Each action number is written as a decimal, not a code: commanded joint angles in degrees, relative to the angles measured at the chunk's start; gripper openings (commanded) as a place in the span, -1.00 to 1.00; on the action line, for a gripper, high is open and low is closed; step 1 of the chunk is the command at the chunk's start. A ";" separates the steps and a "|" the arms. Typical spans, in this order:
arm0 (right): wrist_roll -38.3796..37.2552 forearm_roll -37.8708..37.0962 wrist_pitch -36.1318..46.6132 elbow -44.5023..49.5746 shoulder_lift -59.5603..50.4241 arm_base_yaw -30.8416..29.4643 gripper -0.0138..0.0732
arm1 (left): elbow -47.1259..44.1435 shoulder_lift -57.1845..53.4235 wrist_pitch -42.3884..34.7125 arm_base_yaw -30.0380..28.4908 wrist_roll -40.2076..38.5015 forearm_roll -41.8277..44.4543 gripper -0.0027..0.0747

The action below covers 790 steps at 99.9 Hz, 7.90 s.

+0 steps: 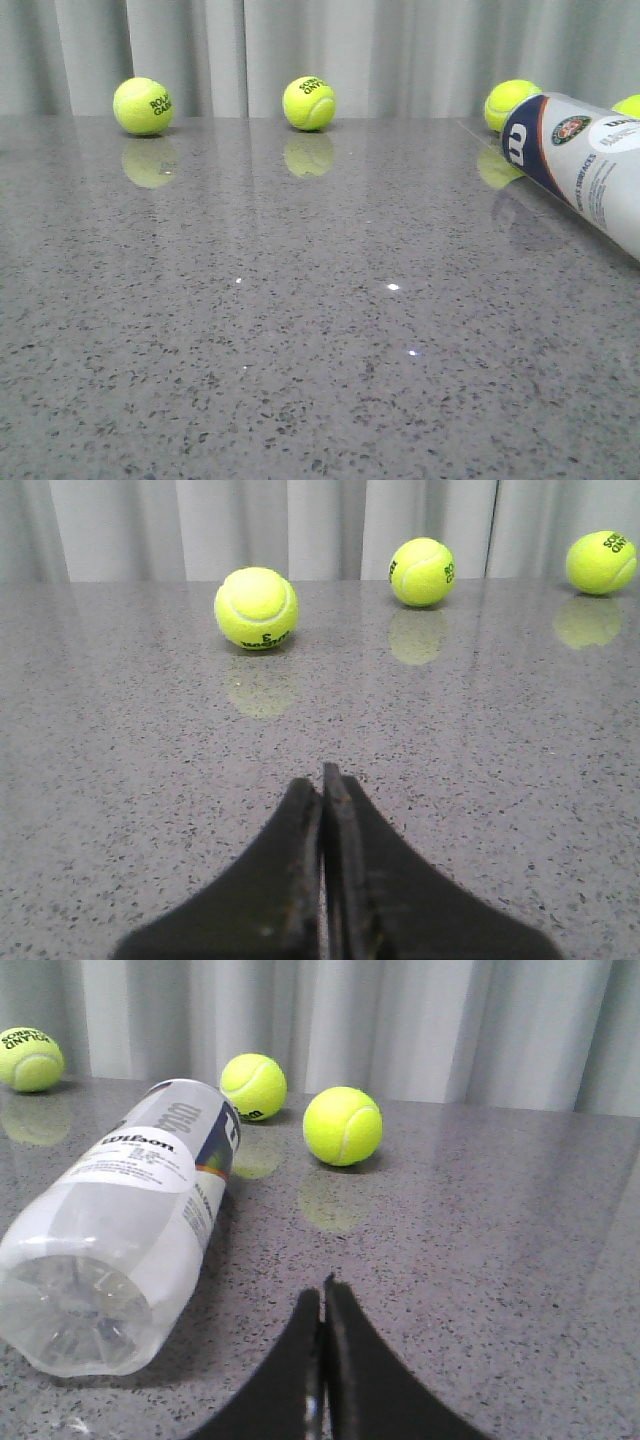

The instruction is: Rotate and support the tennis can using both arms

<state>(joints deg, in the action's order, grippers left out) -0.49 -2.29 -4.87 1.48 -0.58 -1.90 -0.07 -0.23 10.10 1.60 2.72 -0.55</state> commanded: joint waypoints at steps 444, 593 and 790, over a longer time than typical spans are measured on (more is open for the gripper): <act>70.49 19.13 -55.03 -90.01 99.35 30.07 0.80 | -2.50 -2.04 -4.42 0.00 -0.53 -0.56 -0.98; 3.67 14.44 -59.89 -89.64 86.07 29.22 -0.84 | -2.50 -2.04 -4.42 0.00 -0.53 -0.56 -0.98; 2.58 13.59 -7.63 -21.55 11.36 29.37 -0.84 | 28.32 28.02 25.56 0.00 -0.53 -0.69 -0.98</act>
<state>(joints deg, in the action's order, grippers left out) 2.07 11.68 -17.20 -18.63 10.24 27.58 23.93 21.94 36.49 1.60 2.72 -0.59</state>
